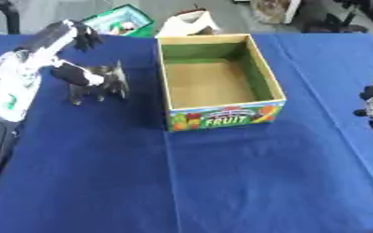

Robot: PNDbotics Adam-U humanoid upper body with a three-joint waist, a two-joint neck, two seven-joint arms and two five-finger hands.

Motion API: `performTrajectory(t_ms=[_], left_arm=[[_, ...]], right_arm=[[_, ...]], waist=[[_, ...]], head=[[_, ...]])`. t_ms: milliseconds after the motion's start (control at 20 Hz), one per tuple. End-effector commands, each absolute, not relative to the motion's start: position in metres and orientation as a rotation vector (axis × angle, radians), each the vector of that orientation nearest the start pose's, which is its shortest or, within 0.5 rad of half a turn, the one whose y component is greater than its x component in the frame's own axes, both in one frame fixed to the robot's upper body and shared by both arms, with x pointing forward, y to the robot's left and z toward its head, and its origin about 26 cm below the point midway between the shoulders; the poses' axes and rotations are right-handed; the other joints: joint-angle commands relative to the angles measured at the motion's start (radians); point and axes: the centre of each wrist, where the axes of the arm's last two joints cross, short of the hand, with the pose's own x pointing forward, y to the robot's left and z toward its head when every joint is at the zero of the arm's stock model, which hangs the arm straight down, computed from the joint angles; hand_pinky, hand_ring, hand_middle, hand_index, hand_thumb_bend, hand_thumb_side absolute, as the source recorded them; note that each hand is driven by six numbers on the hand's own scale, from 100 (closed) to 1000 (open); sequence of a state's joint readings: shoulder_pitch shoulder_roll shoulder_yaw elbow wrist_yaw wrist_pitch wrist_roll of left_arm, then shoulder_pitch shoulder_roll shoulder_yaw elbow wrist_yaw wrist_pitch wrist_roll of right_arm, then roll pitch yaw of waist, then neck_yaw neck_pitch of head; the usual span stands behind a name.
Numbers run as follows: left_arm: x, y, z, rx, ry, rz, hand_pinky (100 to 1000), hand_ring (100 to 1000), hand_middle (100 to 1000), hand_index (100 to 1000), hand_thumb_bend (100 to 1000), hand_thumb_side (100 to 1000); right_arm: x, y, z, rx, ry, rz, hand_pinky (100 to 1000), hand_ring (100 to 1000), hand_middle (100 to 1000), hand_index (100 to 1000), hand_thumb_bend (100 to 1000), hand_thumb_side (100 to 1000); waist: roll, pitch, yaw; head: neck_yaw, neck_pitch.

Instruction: Pick up objects on the table and place them in the box.

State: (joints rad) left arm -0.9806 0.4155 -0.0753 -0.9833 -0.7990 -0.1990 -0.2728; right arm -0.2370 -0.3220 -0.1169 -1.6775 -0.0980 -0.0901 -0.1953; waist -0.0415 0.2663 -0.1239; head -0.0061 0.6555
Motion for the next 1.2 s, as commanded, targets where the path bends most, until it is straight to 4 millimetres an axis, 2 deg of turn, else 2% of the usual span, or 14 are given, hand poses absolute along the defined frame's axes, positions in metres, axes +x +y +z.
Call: performTrajectory(t_ms=[50,200,350,450,500,550,600,650,700,850,1000,1200], left_arm=[[0.484,0.269,0.236,0.904,-1.673,-1.286,657,580,569,731,653,236],[0.485,0.268,0.231,0.91,-1.622,-1.315,638,557,553,722,642,210],[0.485,0.268,0.23,0.922,-1.566,-1.352,577,493,493,668,547,100],[0.484,0.268,0.231,0.938,-1.534,-1.373,544,459,456,631,500,100],[0.484,0.268,0.233,0.955,-1.527,-1.377,484,391,383,556,407,100],[0.483,0.269,0.234,0.972,-1.525,-1.377,443,344,333,510,350,100],[0.482,0.269,0.236,0.986,-1.528,-1.374,415,309,296,478,318,100],[0.482,0.269,0.237,0.997,-1.532,-1.37,415,309,296,478,318,100],[0.481,0.269,0.238,1.007,-1.537,-1.365,369,245,229,417,270,100],[0.478,0.27,0.244,1.033,-1.579,-1.326,332,184,163,357,246,100],[0.474,0.268,0.254,1.032,-1.641,-1.291,331,178,155,352,234,100],[0.466,0.258,0.279,1.026,-1.756,-1.265,339,176,151,350,223,100]], right_arm=[[0.327,-0.325,0.123,-0.338,-2.05,-0.021,569,749,677,790,100,362],[0.328,-0.325,0.124,-0.337,-2.051,-0.02,569,749,677,790,100,362],[0.328,-0.325,0.124,-0.338,-2.051,-0.021,569,749,678,790,100,363],[0.328,-0.325,0.123,-0.339,-2.05,-0.023,569,749,677,790,100,363],[0.328,-0.325,0.123,-0.339,-2.049,-0.023,569,749,677,790,100,363],[0.328,-0.325,0.123,-0.339,-2.049,-0.024,570,749,677,790,100,363],[0.328,-0.325,0.123,-0.339,-2.049,-0.024,570,749,677,790,100,363],[0.328,-0.325,0.123,-0.339,-2.05,-0.024,570,749,677,790,100,363],[0.328,-0.325,0.123,-0.339,-2.05,-0.024,570,749,677,790,100,363],[0.328,-0.326,0.123,-0.341,-2.05,-0.025,569,749,677,790,100,361],[0.328,-0.326,0.123,-0.342,-2.05,-0.025,569,749,677,790,100,361],[0.327,-0.326,0.123,-0.342,-2.048,-0.023,569,749,677,790,100,361]], waist=[[0.002,-0.019,-0.004],[0.003,-0.018,-0.005],[0.004,-0.018,-0.005],[0.005,-0.019,-0.004],[0.005,-0.019,-0.003],[0.005,-0.019,-0.002],[0.005,-0.019,-0.002],[0.005,-0.02,-0.001],[0.005,-0.02,-0.001],[0.004,-0.02,0.001],[0.003,-0.021,0.002],[0.002,-0.024,0.003]], head=[[0.003,0.002],[0.003,0.002],[0.003,0.002],[0.002,0.001],[0.002,0.001],[0.002,0.0],[0.001,0.0],[0.001,0.0],[0.0,0.0],[0.0,0.0],[-0.001,0.001],[-0.001,0.003]])
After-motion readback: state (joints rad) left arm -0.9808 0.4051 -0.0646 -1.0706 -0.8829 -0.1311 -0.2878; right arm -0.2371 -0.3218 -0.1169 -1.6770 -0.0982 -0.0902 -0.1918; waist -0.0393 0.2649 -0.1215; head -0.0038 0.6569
